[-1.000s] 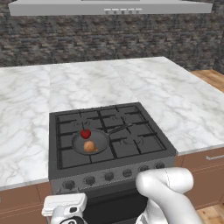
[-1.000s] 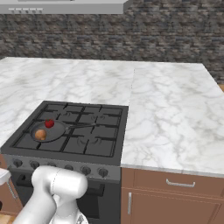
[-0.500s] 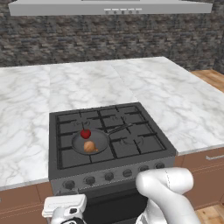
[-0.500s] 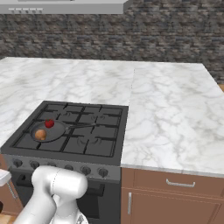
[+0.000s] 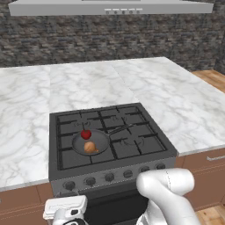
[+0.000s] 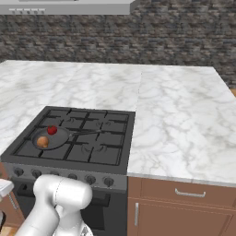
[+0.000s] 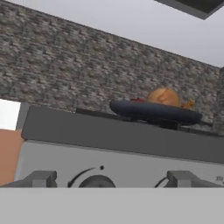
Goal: Place the pan on the front left burner on the stove. Then place the tomato and the onion in the pan and turn on the front left burner.
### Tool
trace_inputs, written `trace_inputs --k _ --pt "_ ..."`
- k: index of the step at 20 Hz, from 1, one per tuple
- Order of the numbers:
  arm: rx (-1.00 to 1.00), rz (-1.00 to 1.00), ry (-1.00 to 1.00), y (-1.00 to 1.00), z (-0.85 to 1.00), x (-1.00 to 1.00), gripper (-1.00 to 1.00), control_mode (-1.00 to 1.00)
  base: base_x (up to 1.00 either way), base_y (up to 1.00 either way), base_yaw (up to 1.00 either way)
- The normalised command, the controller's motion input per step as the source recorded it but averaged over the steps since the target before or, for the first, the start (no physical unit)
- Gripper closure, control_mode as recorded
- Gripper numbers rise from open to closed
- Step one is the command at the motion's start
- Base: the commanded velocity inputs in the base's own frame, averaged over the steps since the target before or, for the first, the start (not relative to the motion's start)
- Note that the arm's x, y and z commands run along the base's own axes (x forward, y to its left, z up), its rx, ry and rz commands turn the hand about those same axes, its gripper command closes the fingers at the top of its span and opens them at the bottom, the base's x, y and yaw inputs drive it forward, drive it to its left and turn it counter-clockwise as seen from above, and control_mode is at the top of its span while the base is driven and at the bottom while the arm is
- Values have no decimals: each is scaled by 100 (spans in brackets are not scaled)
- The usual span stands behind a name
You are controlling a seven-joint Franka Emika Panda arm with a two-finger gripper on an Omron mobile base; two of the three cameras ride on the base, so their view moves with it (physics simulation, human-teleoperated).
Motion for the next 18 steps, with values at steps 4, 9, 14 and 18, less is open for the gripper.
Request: trace_inputs --k 4,9,14,18 --pt "1 2 0 -1 -3 18 -100 -100 0 0 0" --pt "1 1 0 0 -1 29 -100 -100 0 0 0" --pt "0 1 0 0 -5 20 -100 -100 0 0 0" --pt "0 1 0 0 -19 11 -100 -100 0 0 0"
